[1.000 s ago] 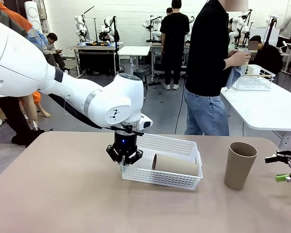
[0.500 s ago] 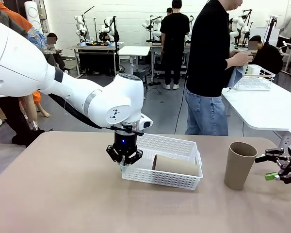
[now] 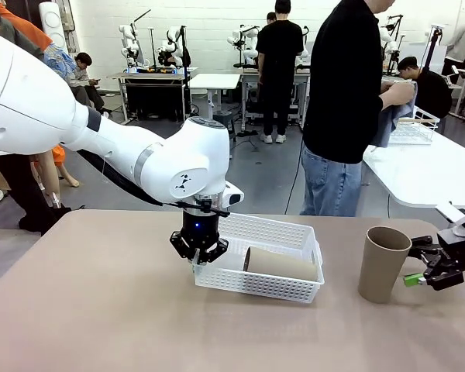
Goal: Clean and organize the cups into the basket.
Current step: Pick up the Reusable plastic cup from the right side of the table and stack it inside the Organizing basket in the center of the table.
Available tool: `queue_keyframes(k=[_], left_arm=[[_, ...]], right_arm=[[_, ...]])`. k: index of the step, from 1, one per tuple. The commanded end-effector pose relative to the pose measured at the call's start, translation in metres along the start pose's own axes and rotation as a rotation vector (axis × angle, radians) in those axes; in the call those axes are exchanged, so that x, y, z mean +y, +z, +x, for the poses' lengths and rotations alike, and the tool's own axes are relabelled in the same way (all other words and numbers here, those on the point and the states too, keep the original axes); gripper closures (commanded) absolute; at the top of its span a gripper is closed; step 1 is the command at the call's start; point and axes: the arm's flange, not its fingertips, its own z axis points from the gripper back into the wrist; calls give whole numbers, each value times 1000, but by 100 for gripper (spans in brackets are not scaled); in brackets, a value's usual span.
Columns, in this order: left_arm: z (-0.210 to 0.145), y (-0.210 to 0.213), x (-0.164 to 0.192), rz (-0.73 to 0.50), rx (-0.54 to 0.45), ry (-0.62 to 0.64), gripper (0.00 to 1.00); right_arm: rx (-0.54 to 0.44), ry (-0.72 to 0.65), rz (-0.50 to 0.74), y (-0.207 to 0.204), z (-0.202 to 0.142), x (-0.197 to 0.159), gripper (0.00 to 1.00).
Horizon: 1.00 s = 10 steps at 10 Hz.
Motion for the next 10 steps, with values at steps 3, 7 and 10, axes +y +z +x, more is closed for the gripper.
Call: queue_keyframes(k=[3, 7, 10], left_arm=[[-2, -4, -2, 14, 3, -14, 100], [-2, -4, -2, 14, 3, -14, 100], [-2, -4, -2, 14, 3, -14, 100]], right_arm=[[42, -10, 37, -18, 7, -5, 0], [52, 18, 95, -42, 16, -9, 0], [70, 18, 161, -63, 17, -8, 0]])
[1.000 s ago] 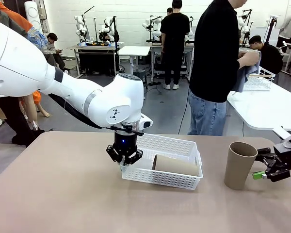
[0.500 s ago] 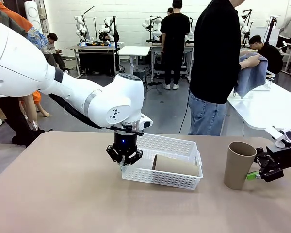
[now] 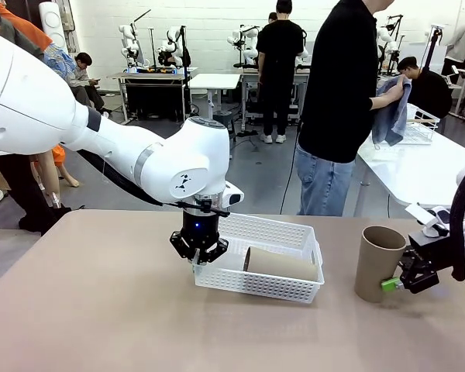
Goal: Clean and organize the cups into the basket.
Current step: Pick up the Reusable plastic cup from the right side of the table and stack it inside the Organizing basket in the center of the table.
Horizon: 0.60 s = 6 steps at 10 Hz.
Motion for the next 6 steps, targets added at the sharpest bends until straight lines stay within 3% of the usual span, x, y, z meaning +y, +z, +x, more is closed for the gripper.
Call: queue_keyframes(k=[1, 2, 3, 5, 6], left_arm=[[-2, -4, -2, 14, 3, -14, 100], [-2, -4, -2, 14, 3, -14, 100], [-2, -4, -2, 14, 3, -14, 100], [-2, -4, -2, 14, 3, -14, 100], [-2, -4, -2, 14, 3, -14, 100]], right_arm=[[50, 0, 59, -13, 2, -6, 0], [50, 16, 105, -17, 2, -6, 0], [46, 21, 118, -16, 2, -5, 59], [26, 20, 106, -7, 2, -3, 59], [15, 29, 101, -2, 5, 0, 64]])
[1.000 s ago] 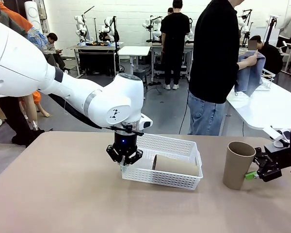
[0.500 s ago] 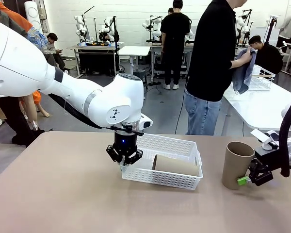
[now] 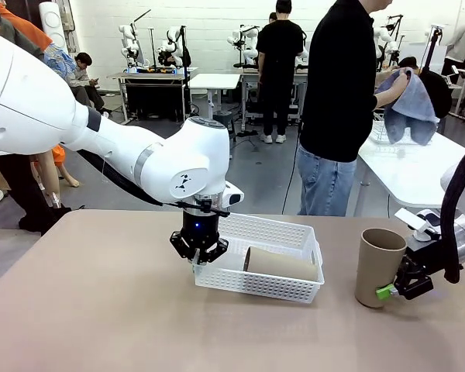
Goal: Clean and organize the cups into the basket.
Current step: Pick up the Reusable plastic cup from the right side of the table and stack it inside the Organizing basket in the center of the table.
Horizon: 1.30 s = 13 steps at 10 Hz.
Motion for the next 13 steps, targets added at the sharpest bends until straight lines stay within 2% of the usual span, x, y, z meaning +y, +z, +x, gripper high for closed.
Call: queue_keyframes(k=[1, 2, 3, 5, 7, 9, 10, 11, 13], left_arm=[[-2, -4, -2, 14, 3, -14, 100], [-2, -4, -2, 14, 3, -14, 100], [-2, -4, -2, 14, 3, -14, 100], [-2, -4, -2, 14, 3, -14, 100], [-2, -4, -2, 14, 3, -14, 100], [-2, -4, -2, 14, 3, -14, 100], [-2, -4, -2, 14, 3, -14, 100], [-2, -4, -2, 14, 3, -14, 100], [-2, -4, -2, 14, 3, -14, 100]], right_arm=[[-18, 13, 6, 13, 5, 4, 75], [-31, 8, -50, 19, 11, 8, 100], [-29, -38, -106, 25, 33, 20, 100], [-3, -20, -219, 44, 111, 55, 100], [-17, 5, -282, 59, 160, 80, 100], [-19, -35, -305, 71, 169, 89, 100], [41, -69, -325, 80, 154, 91, 100], [-19, 21, -284, 77, 184, 91, 100], [-19, 21, -284, 77, 184, 91, 100]])
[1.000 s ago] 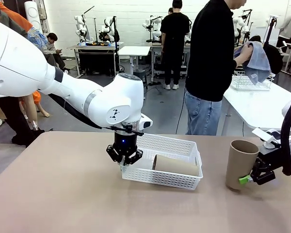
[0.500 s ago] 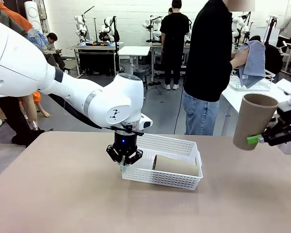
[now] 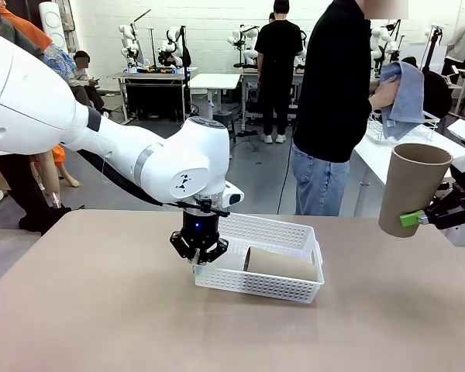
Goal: Clean and organize the cups into the basket.
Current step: Pick up the Reusable plastic cup from the right side of the table and stack it inside the Organizing basket in the center of the table.
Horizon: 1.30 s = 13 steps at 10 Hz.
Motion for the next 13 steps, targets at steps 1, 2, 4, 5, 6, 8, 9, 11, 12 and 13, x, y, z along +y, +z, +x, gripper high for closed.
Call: queue_keyframes(k=[1, 2, 4, 5, 6, 8, 9, 11, 12, 13], left_arm=[[-2, -4, -2, 14, 3, -14, 100], [-2, -4, -2, 14, 3, -14, 100], [-2, -4, -2, 14, 3, -14, 100], [-2, -4, -2, 14, 3, -14, 100], [-2, -4, -2, 14, 3, -14, 100], [-2, -4, -2, 14, 3, -14, 100], [-2, -4, -2, 14, 3, -14, 100], [-2, -4, -2, 14, 3, -14, 100], [-2, -4, -2, 14, 3, -14, 100], [-2, -4, -2, 14, 3, -14, 100]], right_arm=[[-24, 16, 10, -1, 4, -2, 100], [-24, 16, 10, -1, 4, -2, 100], [0, 4, 5, -2, 1, 0, 19], [155, 30, -15, -24, 45, -5, 19], [282, 33, -36, -47, 77, -14, 19], [454, -46, -25, -92, 115, -41, 19], [547, -109, -29, -117, 124, -57, 19], [733, -214, -8, -171, 128, -90, 19], [808, -237, 24, -193, 126, -102, 19], [878, -242, 38, -213, 124, -110, 19]])
